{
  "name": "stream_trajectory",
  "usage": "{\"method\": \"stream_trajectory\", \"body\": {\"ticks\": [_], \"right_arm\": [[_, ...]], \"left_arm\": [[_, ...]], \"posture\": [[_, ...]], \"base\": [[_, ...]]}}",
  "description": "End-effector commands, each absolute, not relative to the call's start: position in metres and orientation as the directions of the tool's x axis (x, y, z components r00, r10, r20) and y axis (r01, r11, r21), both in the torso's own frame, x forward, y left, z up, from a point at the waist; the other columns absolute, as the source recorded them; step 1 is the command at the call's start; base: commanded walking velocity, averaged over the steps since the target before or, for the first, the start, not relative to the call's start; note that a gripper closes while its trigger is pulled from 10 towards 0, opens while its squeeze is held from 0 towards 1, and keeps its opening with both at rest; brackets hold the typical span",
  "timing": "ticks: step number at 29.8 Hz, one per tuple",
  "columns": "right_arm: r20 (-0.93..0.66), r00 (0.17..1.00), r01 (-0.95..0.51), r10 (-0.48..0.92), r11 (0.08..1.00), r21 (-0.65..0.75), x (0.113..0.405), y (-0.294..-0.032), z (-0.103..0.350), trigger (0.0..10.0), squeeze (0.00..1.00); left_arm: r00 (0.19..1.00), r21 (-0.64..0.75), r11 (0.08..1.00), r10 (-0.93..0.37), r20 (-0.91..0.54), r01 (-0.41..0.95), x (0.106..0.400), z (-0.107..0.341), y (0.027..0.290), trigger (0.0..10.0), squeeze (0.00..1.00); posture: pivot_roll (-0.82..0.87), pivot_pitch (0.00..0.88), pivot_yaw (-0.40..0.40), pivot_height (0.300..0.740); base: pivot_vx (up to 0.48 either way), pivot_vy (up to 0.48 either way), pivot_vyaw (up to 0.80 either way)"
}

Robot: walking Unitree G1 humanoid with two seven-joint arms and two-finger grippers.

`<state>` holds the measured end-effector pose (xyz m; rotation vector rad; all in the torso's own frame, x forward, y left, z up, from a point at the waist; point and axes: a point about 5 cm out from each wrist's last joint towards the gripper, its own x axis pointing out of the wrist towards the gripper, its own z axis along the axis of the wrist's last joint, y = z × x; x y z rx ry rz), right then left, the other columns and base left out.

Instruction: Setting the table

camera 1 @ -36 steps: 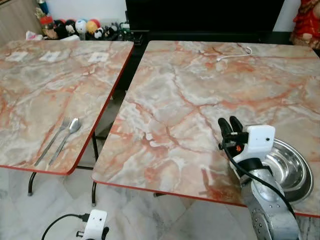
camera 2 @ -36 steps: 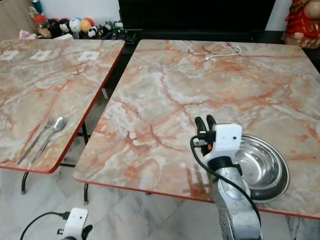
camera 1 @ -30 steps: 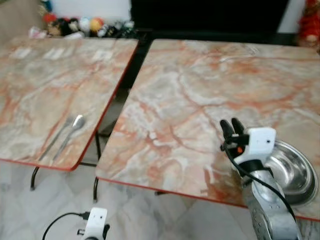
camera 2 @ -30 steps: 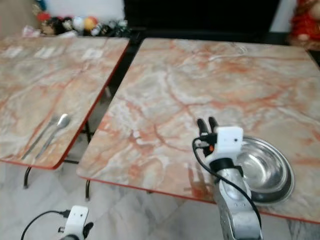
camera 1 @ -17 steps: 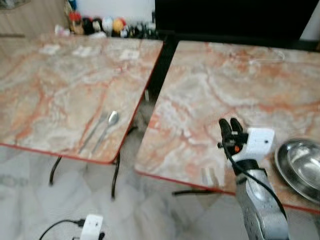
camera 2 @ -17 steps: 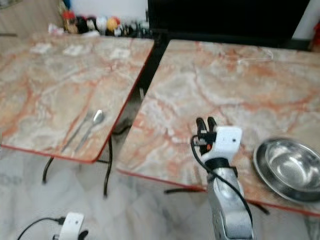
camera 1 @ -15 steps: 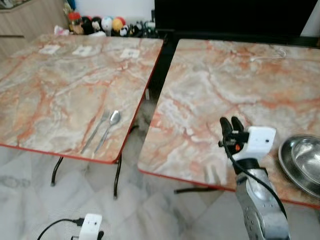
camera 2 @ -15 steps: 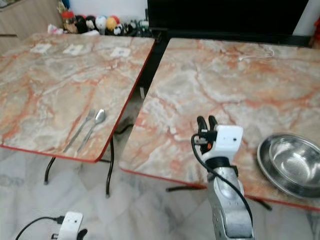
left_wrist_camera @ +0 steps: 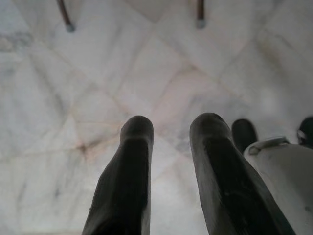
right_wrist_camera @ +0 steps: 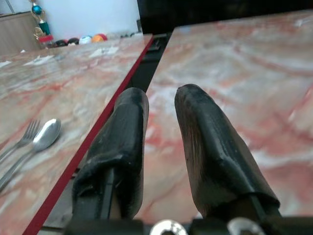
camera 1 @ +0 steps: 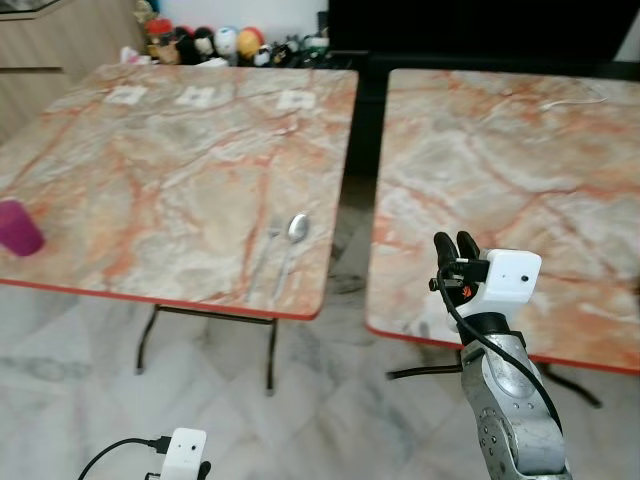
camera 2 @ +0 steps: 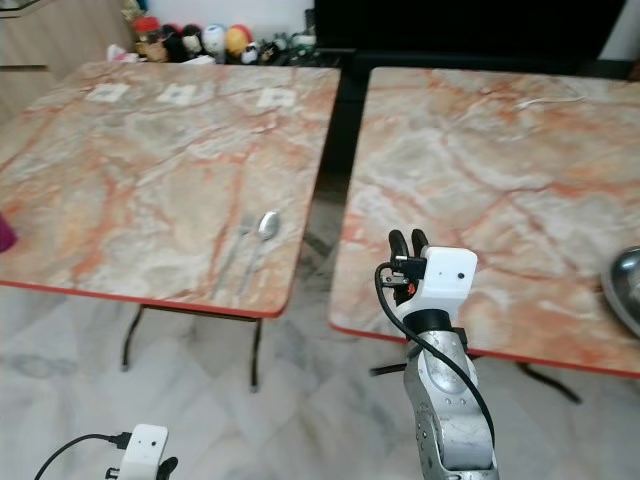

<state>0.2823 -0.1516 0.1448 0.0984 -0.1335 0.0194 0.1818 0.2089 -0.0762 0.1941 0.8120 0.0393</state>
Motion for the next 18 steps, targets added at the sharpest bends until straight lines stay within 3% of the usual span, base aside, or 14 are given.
{"method": "stream_trajectory", "body": {"ticks": [1, 15, 18], "right_arm": [[0.133, 0.991, -0.017, 0.003, 0.995, 0.099, 0.2822, -0.1525, 0.1445, 10.0, 0.0], [0.119, 0.993, 0.001, -0.013, 0.995, 0.102, 0.2845, -0.1515, 0.1405, 10.0, 0.0], [0.109, 0.993, 0.031, -0.046, 0.99, 0.134, 0.2851, -0.156, 0.1388, 10.0, 0.0]], "left_arm": [[0.669, 0.193, 0.981, 0.128, -0.732, 0.024, 0.1751, -0.0789, 0.2138, 10.0, 0.0], [0.665, 0.191, 0.981, 0.123, -0.737, 0.031, 0.1724, -0.08, 0.2138, 10.0, 0.0], [0.665, 0.198, 0.979, 0.12, -0.737, 0.043, 0.1727, -0.0798, 0.214, 10.0, 0.0]], "posture": [[-0.15, 0.098, 0.041, 0.74], [-0.15, 0.077, 0.044, 0.74], [-0.15, 0.074, 0.047, 0.74]], "base": [[0.0, 0.48, 0.0], [0.0, 0.48, 0.0], [0.0, 0.096, 0.0]]}}
